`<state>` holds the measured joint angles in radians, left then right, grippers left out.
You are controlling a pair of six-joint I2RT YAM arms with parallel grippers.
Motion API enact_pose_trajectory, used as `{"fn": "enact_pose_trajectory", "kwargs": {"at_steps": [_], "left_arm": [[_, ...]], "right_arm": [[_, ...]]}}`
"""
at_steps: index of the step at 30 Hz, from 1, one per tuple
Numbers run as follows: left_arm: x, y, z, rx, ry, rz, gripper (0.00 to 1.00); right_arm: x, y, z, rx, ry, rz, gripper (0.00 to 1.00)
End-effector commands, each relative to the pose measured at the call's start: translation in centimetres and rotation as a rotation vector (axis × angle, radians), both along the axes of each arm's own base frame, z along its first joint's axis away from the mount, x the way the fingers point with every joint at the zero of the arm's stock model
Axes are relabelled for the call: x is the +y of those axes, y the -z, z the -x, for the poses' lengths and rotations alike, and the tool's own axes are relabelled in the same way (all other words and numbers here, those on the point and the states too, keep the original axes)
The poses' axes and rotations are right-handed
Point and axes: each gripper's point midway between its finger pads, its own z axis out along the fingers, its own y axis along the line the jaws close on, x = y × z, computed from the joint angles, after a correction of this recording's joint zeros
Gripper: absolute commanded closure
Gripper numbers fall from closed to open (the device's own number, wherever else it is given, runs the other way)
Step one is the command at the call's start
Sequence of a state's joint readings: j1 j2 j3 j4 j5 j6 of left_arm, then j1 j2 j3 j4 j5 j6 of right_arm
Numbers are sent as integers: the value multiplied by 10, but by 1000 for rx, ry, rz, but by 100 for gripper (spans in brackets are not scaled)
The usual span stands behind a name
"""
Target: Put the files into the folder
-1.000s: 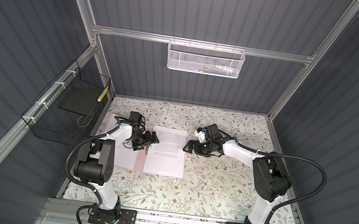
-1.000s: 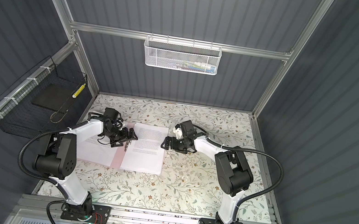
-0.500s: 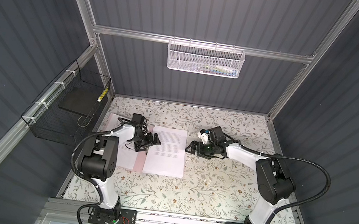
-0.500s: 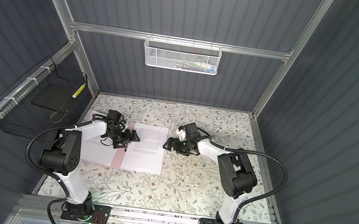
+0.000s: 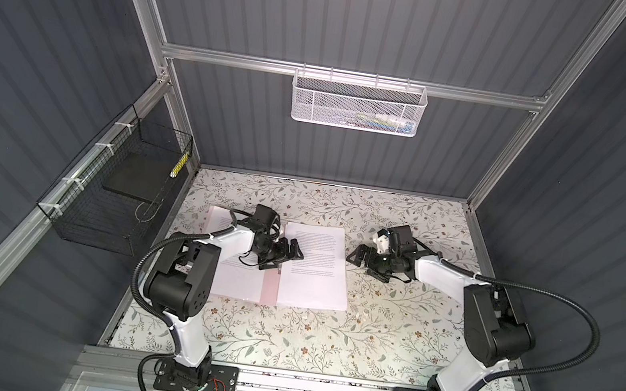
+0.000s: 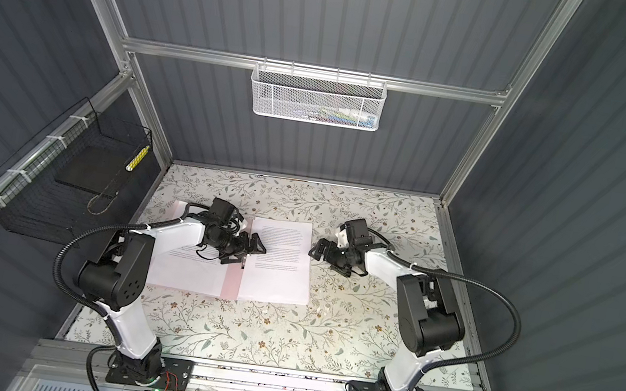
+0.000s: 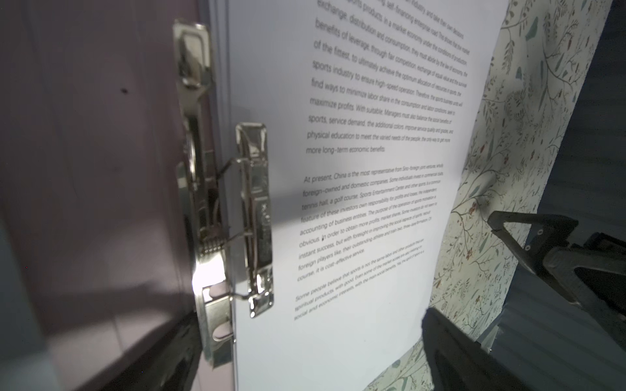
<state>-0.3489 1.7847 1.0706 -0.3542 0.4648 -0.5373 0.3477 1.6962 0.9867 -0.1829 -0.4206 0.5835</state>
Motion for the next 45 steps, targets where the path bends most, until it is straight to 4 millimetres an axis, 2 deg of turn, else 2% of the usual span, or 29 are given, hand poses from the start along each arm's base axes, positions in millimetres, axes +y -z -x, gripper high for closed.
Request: {"fn": "enact_pose_trajectory", "kwargs": {"at_steps": [1,4,7,8,10,14,17,19,24,31,32,34,42,45], "left_arm": [[-31,1,3,17,19,28,0],[-58,-1,5,12,38,57,0],[-82,-4,10,11,81,44,0],[-83,-5,9,7,80,33,0],[-77,-10,8,6,47,24,0],[-54,-23,4,-16,19,-67,0],[-43,-28,-3,-19,4,-63,0],[-43,-33,-11,-34,12,-14,0],[-56,-49,-41,-121,91,170,0],[-76,-47,-70,-145,172,285,0],[-75,-40,-72,-130,167,278,0],[-77,-45,-83,-151,165,289,0],[-83,-30,-90,-111,180,316,0],[-75,-25,-92,-107,153,285,0]], "right_arm": [[-18,-18,-4,-75,71,64,1],[-7,-35,-1,-96,29,10,1],[8,-39,3,-88,-17,-28,1],[13,-39,4,-89,-34,-34,1],[27,-38,7,-88,-72,-46,1],[58,-27,14,-52,-158,-60,1],[74,-16,17,-25,-192,-69,1],[80,-12,18,-13,-199,-86,1],[81,-6,18,10,-185,-102,1],[81,-8,22,31,-178,-138,1],[81,-8,22,32,-178,-143,1],[80,-9,22,35,-171,-156,1],[78,-10,24,46,-165,-192,1],[77,-12,24,42,-160,-199,1]]}}
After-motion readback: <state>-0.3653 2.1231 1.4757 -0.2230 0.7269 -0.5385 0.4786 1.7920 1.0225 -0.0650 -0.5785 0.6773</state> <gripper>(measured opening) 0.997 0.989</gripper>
